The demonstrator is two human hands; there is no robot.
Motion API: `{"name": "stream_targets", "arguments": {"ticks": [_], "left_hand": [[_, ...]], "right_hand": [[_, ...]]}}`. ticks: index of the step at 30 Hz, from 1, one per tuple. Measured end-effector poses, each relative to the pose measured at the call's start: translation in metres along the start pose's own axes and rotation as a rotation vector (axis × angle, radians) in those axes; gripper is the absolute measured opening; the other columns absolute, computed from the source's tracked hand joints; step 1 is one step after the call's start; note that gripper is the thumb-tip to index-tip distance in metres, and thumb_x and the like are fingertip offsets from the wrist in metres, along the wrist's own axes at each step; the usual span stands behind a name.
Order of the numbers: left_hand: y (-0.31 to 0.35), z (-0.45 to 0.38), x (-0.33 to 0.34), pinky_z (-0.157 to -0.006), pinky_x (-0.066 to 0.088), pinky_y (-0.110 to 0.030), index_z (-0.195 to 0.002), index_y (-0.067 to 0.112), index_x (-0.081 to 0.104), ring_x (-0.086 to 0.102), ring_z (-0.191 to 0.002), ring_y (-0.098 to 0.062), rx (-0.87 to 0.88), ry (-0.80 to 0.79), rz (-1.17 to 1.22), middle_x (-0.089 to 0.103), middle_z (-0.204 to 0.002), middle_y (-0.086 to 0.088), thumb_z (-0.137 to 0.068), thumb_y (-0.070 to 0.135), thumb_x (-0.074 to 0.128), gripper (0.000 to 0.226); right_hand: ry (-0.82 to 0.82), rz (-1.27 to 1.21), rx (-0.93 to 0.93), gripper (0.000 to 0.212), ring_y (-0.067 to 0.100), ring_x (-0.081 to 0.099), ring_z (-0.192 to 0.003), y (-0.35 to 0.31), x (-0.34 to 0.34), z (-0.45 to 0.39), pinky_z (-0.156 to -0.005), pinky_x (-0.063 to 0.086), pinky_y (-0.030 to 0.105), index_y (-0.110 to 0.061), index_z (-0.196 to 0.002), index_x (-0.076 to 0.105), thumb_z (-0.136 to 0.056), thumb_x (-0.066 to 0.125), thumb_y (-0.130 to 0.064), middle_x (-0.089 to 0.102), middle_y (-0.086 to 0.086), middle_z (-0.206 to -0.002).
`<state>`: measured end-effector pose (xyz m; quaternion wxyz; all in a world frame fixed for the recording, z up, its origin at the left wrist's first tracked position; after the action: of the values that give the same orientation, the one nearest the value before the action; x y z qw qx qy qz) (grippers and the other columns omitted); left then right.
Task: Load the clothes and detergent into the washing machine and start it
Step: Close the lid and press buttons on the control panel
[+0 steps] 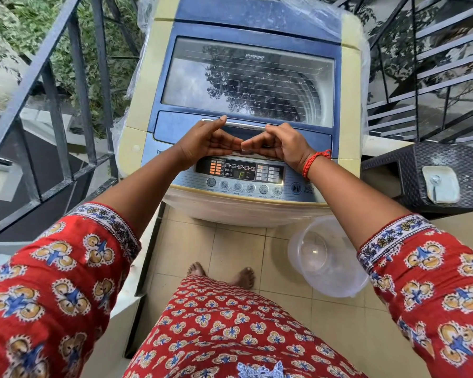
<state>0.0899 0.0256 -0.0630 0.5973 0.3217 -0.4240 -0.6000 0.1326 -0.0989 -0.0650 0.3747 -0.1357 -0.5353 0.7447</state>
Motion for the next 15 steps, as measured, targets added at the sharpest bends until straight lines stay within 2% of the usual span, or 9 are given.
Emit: {"name": "stream_targets", "arguments": {"ticks": [8,12,15], "left_hand": [[-0.0012,-0.0016,-0.0015,-0.088,0.057,-0.033,-0.085,0.008,0.076,0.07,-0.1,-0.026,-0.011,0.01,0.013,0.076,-0.094,-0.013,-0.09,0.046,0.045,0.05],[-0.0012,-0.0017,-0.0014,-0.089,0.057,-0.033,-0.089,0.006,0.075,0.07,-0.101,-0.027,0.0,0.008,0.005,0.075,-0.096,-0.014,-0.097,0.041,0.041,0.049],[-0.001,-0.0021,-0.0016,-0.089,0.057,-0.033,-0.093,0.004,0.073,0.07,-0.102,-0.027,0.002,0.007,-0.004,0.075,-0.098,-0.015,-0.095,0.042,0.042,0.05]], "right_hand": [[-0.002,0.022,-0.017,0.052,0.026,0.069,-0.1,-0.0008,0.0,0.0005,-0.082,0.053,0.02,0.02,-0.11,0.06,-0.103,0.021,-0.015,0.072,0.019,-0.1],[-0.008,0.032,-0.023,0.052,0.024,0.069,-0.1,-0.0015,0.0005,0.0015,-0.081,0.052,0.019,0.02,-0.111,0.059,-0.103,0.021,-0.014,0.069,0.023,-0.104],[-0.013,0.043,-0.03,0.052,0.025,0.069,-0.101,-0.0023,0.0006,0.0019,-0.082,0.052,0.02,0.02,-0.112,0.059,-0.103,0.02,-0.014,0.066,0.027,-0.109]]}}
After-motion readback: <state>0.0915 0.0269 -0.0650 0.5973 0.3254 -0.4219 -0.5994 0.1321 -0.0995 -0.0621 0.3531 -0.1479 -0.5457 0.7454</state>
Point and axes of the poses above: each hand's wrist, its own z-axis away from the middle knuckle, its own x-axis out of the palm, y = z × x, the point moved 10 cm from there along -z, towards the middle knuckle
